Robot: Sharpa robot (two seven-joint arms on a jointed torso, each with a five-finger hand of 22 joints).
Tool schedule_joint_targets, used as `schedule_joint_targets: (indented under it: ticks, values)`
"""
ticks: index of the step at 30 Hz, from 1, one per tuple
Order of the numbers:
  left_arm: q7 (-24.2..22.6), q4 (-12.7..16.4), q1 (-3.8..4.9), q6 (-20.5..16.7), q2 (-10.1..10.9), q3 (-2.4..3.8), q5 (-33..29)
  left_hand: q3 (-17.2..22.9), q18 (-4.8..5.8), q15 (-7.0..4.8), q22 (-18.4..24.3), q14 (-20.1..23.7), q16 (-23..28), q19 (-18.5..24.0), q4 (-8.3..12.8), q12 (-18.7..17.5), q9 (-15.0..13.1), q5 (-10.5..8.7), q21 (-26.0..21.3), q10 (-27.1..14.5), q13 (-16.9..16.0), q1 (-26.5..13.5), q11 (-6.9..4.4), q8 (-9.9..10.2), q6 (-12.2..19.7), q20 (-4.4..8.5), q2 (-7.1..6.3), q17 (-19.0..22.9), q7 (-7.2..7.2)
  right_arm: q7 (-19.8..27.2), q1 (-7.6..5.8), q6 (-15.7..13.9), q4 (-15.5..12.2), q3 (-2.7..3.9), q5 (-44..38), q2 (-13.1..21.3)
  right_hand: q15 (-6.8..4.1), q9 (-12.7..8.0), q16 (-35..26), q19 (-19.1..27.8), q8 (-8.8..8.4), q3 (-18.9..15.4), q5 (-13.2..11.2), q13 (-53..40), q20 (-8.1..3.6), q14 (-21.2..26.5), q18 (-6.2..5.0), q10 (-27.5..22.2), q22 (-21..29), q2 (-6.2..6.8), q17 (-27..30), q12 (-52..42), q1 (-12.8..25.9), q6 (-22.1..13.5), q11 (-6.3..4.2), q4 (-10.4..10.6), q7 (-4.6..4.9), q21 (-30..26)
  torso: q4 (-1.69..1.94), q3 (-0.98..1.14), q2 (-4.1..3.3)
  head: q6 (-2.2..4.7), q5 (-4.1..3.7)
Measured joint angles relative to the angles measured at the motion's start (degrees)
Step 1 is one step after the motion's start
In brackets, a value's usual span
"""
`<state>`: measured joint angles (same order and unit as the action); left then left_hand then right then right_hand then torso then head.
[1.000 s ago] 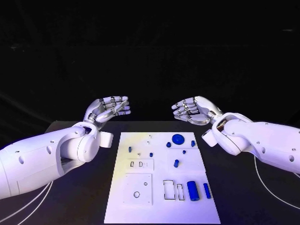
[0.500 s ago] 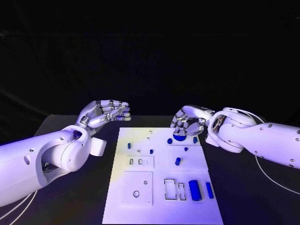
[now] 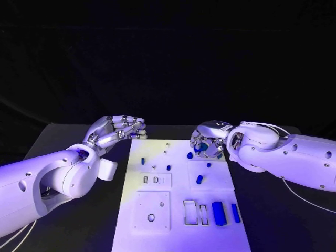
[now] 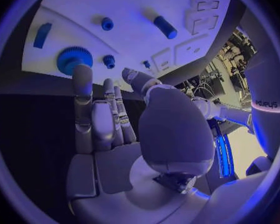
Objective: Assemble the parts on the task board
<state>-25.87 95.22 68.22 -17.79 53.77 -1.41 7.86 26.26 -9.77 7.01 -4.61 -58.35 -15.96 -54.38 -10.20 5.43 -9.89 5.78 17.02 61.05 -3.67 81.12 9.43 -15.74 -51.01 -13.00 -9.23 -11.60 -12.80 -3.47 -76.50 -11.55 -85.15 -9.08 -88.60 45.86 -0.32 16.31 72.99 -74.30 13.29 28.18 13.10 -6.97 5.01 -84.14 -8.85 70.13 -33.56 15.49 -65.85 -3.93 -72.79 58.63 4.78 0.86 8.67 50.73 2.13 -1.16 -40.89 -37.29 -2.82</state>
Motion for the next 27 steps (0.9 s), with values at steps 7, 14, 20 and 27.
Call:
schedule_joint_targets:
  ticks: [7,14,20,27]
  values:
    - [0.2,0.2,0.02,0.2,0.0,0.01,0.0,0.2,0.0,0.0,0.1,0.0,0.0,0.0,0.2,-0.3,0.0,0.0,-0.2,0.0,0.0,-0.2,0.0,0.0,0.0,0.0,-0.23,0.0,0.0,-1.3,0.12,0.3,0.5,-0.01,-2.2,-0.9,0.22,0.7,3.2,0.0,-0.56,-0.4,0.0,0.2,0.0,0.2,0.0,-1.1,-4.5,0.2,-3.0,0.0,-0.2,-0.1,0.26,0.4,-0.09,3.8,0.1,-0.15,-0.53,0.02,-0.02]
    - [0.3,0.3,0.02,0.5,0.1,0.01,0.0,0.2,0.01,0.19,0.1,0.2,0.2,0.2,0.2,-0.3,0.0,0.0,-0.2,-0.2,0.0,-0.2,0.21,0.2,0.0,-0.15,-0.22,-0.1,0.0,-2.1,0.35,0.3,1.6,-0.02,-3.6,-2.0,0.22,0.9,4.3,-0.3,-1.11,-0.3,0.0,0.2,0.32,0.2,0.0,-1.4,-6.5,0.19,-4.1,0.0,-0.2,-0.5,0.46,0.6,0.31,5.3,0.45,-0.29,-0.92,-0.38,-0.09]
    - [0.5,0.4,0.02,0.7,0.3,0.01,0.0,0.2,0.0,0.19,0.1,0.2,0.2,0.2,0.2,-0.3,0.0,0.0,-0.2,-0.2,0.0,-0.2,0.21,0.2,0.0,-0.15,-0.22,-0.1,0.01,-2.6,0.61,0.3,2.4,-0.02,-4.2,-2.6,0.22,1.1,4.6,-0.1,-1.11,-0.1,0.0,0.2,0.57,0.2,0.0,-1.4,-6.4,-0.14,-4.2,0.0,-0.5,-0.5,0.46,0.8,0.31,5.7,0.62,-0.36,-1.24,-0.54,-0.18]
    - [0.6,0.5,0.02,0.8,0.4,0.01,0.0,0.2,0.0,0.19,0.1,0.2,0.2,0.1,0.2,-0.3,0.0,0.0,-0.2,-0.2,0.0,-0.2,0.21,0.2,0.0,-0.14,-0.22,-0.1,0.01,-3.0,0.89,0.5,3.1,-0.04,-4.5,-3.2,0.22,1.3,5.3,0.0,-1.11,0.1,0.0,0.2,0.64,0.2,0.0,-1.6,-7.3,-0.34,-5.0,0.0,-1.2,-0.5,0.25,1.0,0.31,6.2,0.73,-0.38,-1.53,-0.61,-0.24]
